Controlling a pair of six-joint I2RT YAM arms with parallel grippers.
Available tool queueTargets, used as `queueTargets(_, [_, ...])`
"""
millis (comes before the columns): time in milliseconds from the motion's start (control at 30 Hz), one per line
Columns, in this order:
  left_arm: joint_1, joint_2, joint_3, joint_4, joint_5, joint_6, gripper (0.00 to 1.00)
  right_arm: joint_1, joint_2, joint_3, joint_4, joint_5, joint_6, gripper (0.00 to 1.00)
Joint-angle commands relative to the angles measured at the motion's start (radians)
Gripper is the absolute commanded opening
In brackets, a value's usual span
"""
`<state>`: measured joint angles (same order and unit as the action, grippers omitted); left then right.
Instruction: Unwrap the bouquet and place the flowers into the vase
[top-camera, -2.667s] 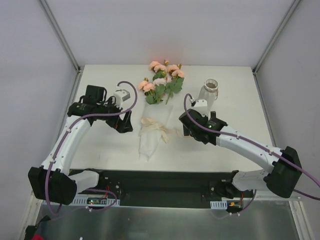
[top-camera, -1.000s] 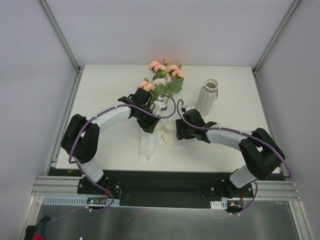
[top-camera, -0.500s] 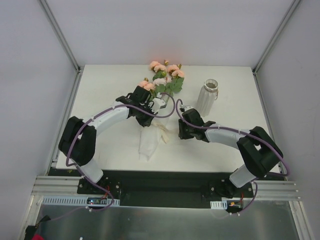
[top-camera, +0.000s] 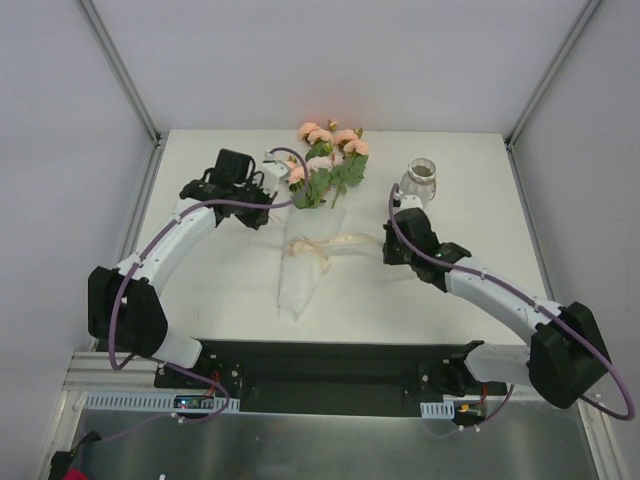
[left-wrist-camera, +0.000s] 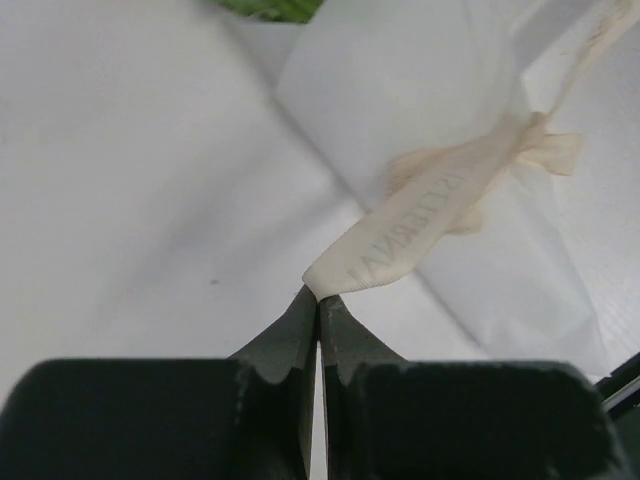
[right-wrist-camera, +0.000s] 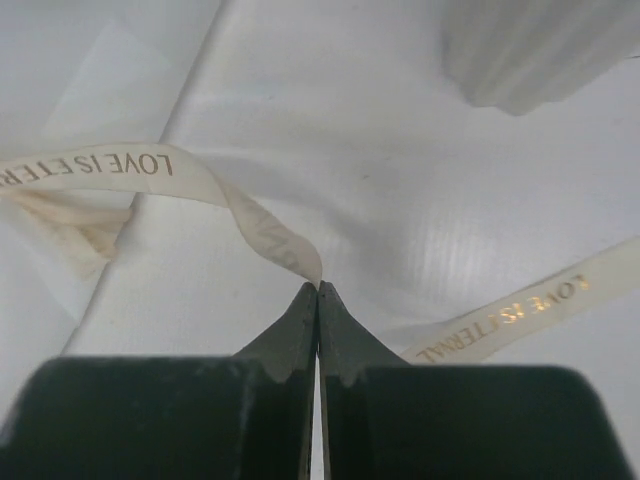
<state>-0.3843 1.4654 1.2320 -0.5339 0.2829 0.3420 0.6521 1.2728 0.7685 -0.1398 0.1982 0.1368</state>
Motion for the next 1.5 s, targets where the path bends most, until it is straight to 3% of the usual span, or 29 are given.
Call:
queueTargets(0, [0.143, -0.063, 0.023, -0.081, -0.001, -0.012, 0.00, -0.086, -0.110, 0.003, -0.138, 0.113, 0.012, 0.01])
queueTargets(200, [0.252, -0.111, -0.040, -0.083, -0.060, 0.028, 0.00, -0.219, -0.243, 0.054, -0.328, 0.298, 0.090, 0.01])
queueTargets(300, [0.315, -0.080, -0.022, -0.075, -0.201, -0.015, 0.00, -0.293, -0.279, 0.077, -0.418, 0.377, 0.115, 0.01])
queueTargets(433, [0.517, -0.037, 0.046, -0.057, -0.268, -0.093, 0.00, -0.394, -0.315, 0.095, -0.481, 0.405, 0.130, 0.01])
queueTargets(633, [0.619, -0.057, 0.072, -0.014, -0.307, -0.129, 0.00, -0.509, -0.352, 0.100, -0.527, 0.451, 0.150, 0.01])
queueTargets(667, [0.621, -0.062, 0.063, -0.012, -0.312, -0.123, 0.00, -0.528, -0.352, 0.104, -0.534, 0.451, 0.149, 0.08])
queueTargets(700, [0.621, -0.065, 0.055, -0.012, -0.301, -0.123, 0.10, -0.532, -0.351, 0.107, -0.537, 0.452, 0.149, 0.21])
queueTargets(733, [0.621, -0.077, 0.049, -0.014, -0.285, -0.118, 0.27, -0.534, -0.346, 0.109, -0.538, 0.449, 0.144, 0.38])
queueTargets(767, [0.619, -0.086, 0.029, -0.014, -0.254, -0.112, 0.46, -0.534, -0.345, 0.112, -0.541, 0.443, 0.139, 0.68])
queueTargets(800, [0.611, -0.097, 0.020, -0.020, -0.193, -0.109, 0.66, -0.536, -0.340, 0.115, -0.541, 0.425, 0.136, 0.78])
queueTargets(833, [0.598, -0.124, 0.012, -0.027, -0.164, -0.095, 0.99, -0.533, -0.342, 0.118, -0.529, 0.411, 0.127, 0.85])
queueTargets(867, [0.576, -0.135, 0.000, -0.037, -0.142, -0.072, 0.99, -0.520, -0.342, 0.120, -0.524, 0.400, 0.119, 0.94])
queueTargets(900, [0.526, -0.148, -0.002, -0.066, -0.120, -0.058, 0.99, -0.507, -0.343, 0.124, -0.520, 0.406, 0.100, 0.96])
queueTargets(1033, [0.394, -0.169, 0.029, -0.135, 0.101, -0.043, 0.99, -0.364, -0.331, 0.153, -0.491, 0.463, 0.052, 0.98])
queueTargets(1200, [0.242, -0.090, 0.050, -0.130, 0.245, -0.040, 0.99, -0.082, -0.262, 0.184, -0.429, 0.488, 0.026, 0.95])
queueTargets(1333, [0.222, 0.034, 0.060, -0.064, 0.228, -0.095, 0.99, 0.122, -0.172, 0.189, -0.293, 0.449, -0.025, 0.94])
queueTargets(1467, [0.275, 0.084, 0.103, -0.061, 0.240, -0.178, 0.99, 0.402, -0.001, 0.265, -0.239, 0.492, -0.228, 0.96])
